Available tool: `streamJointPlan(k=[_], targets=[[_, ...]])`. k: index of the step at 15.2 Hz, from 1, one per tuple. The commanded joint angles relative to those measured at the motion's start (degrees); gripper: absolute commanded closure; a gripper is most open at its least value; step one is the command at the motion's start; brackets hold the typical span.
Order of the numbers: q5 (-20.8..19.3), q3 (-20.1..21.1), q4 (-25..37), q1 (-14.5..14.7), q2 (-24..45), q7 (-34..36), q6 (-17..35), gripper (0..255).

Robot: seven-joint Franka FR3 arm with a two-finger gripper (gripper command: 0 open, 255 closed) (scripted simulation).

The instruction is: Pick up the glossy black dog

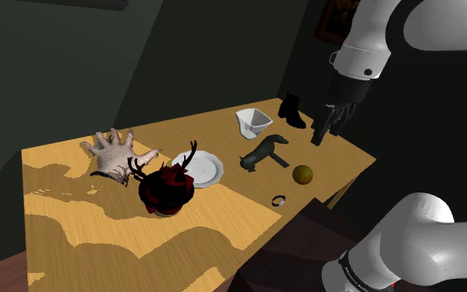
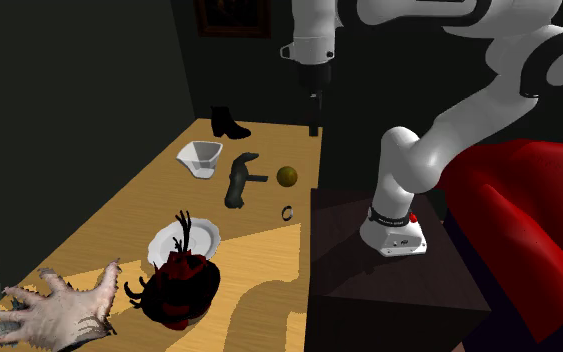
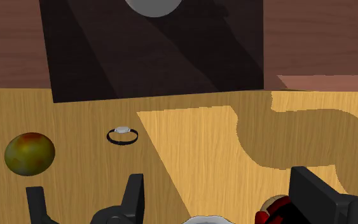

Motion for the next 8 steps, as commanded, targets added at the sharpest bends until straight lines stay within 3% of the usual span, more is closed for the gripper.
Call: streamJointPlan(k=[1, 8], targets=[[0.00, 0.00, 0.00, 0.00, 0.00, 0.00, 0.00, 0], [-4.65, -7.10, -2.85, -1.75, 7.09, -9.54, 10.02, 0]])
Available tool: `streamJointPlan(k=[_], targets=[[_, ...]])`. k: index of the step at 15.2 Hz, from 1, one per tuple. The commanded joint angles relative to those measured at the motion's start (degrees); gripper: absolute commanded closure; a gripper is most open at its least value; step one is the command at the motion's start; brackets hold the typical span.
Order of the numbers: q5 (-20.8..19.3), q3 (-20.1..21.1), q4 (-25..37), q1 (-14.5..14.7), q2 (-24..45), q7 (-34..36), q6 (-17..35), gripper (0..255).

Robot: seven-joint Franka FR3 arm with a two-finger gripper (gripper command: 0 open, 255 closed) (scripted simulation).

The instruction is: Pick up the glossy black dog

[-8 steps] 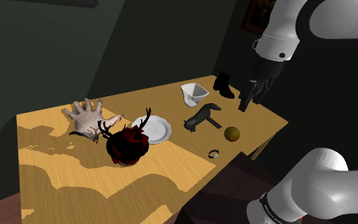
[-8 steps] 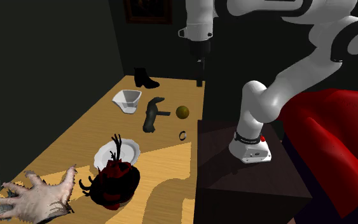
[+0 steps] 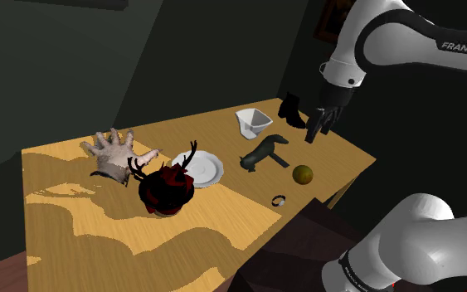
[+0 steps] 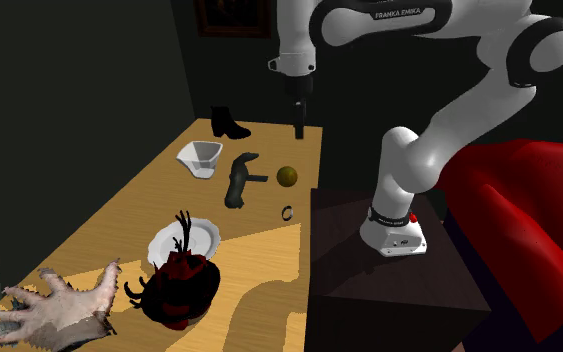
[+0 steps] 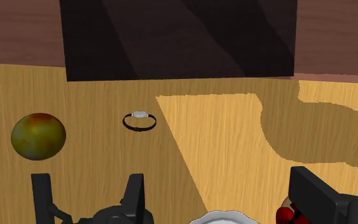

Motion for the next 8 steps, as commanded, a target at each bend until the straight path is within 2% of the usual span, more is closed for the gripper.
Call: streamJointPlan(k=[1, 8], targets=[[-0.91, -1.71, 0.05, -0.30, 2.96, -2.40, 3.02, 0], [-3.10, -8.35, 1.88, -1.40, 14.45, -11.61, 12.87, 0]])
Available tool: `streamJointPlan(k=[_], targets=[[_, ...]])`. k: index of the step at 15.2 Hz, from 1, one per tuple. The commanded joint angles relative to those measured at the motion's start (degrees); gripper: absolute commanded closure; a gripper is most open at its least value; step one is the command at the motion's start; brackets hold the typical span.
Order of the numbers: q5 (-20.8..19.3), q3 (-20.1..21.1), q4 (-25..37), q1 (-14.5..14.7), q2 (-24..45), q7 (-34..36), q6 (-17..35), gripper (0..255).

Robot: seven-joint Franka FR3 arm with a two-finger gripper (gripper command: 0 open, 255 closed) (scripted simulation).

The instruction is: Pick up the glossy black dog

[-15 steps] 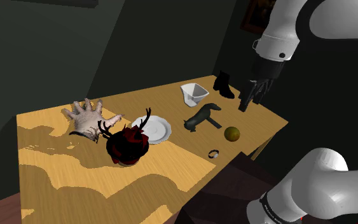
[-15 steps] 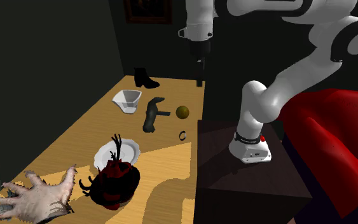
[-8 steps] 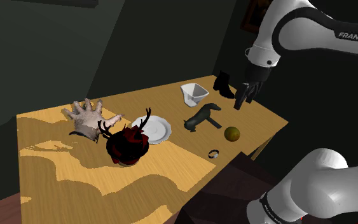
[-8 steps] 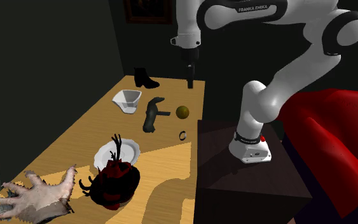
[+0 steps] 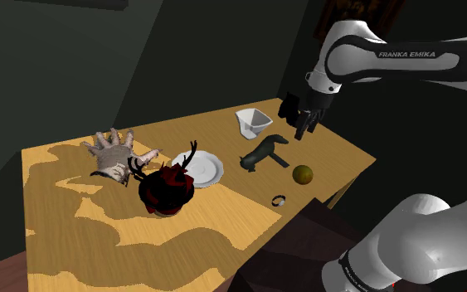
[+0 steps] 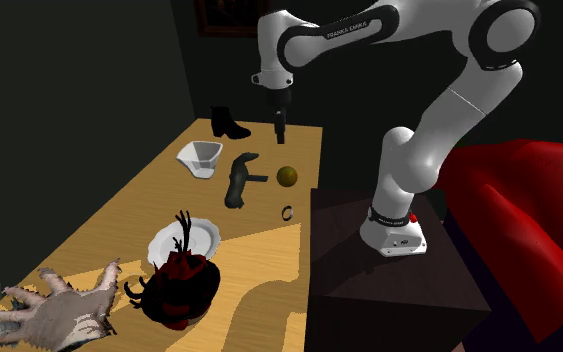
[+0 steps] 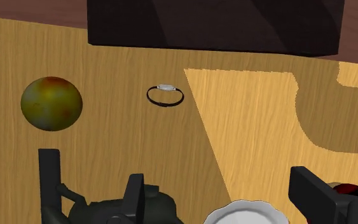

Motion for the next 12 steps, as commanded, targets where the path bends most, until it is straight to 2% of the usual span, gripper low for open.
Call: streamJointPlan(k=[1, 6, 12], targets=[[-0.34, -1.91, 0.90, -0.31, 3.42, -2.91, 2.63, 0], [0.68, -6.01, 5.13, -0.59, 13.60, -9.90, 8.48, 0], [4.81, -9.59, 12.89, -1.25, 27.04, -18.99, 13.43, 0]])
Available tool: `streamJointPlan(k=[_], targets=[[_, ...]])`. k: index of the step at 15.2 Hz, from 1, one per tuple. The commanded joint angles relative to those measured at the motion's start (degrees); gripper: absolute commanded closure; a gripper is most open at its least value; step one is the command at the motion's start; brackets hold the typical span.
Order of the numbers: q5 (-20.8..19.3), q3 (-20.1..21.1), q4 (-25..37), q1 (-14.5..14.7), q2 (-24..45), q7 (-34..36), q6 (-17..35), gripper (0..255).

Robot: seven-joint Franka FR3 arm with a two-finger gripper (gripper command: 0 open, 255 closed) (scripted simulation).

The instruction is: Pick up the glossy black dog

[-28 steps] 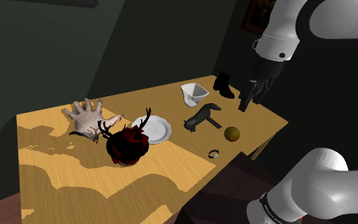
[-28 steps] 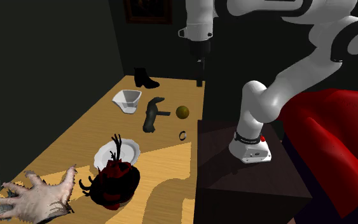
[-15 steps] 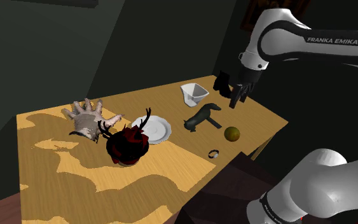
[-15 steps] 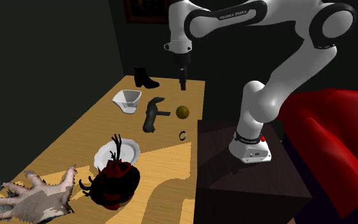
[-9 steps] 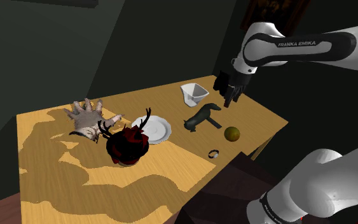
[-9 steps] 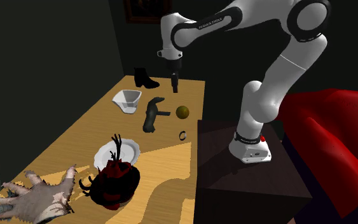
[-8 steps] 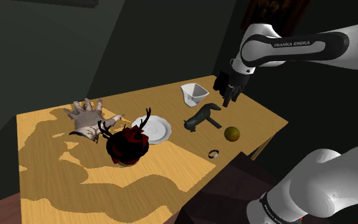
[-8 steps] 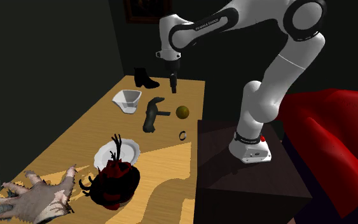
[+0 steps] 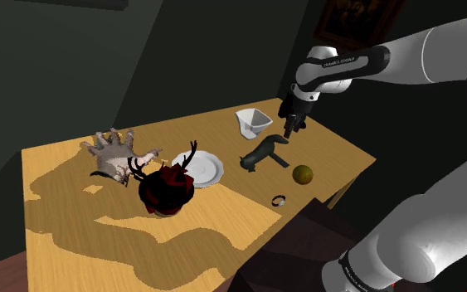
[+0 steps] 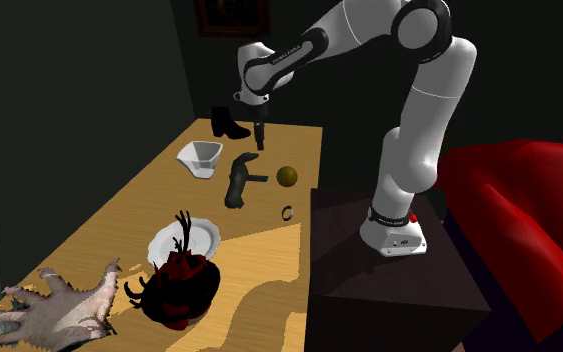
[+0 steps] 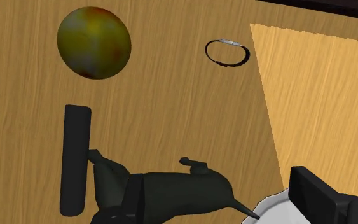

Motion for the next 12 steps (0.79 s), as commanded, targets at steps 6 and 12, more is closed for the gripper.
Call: streamJointPlan(k=[6, 12], targets=[[6.96, -1.44, 12.93, -2.59, 16.77, -10.46, 2.27, 0], [9.19, -0.89, 15.03, -3.83, 21.97, -12.98, 4.88, 0]])
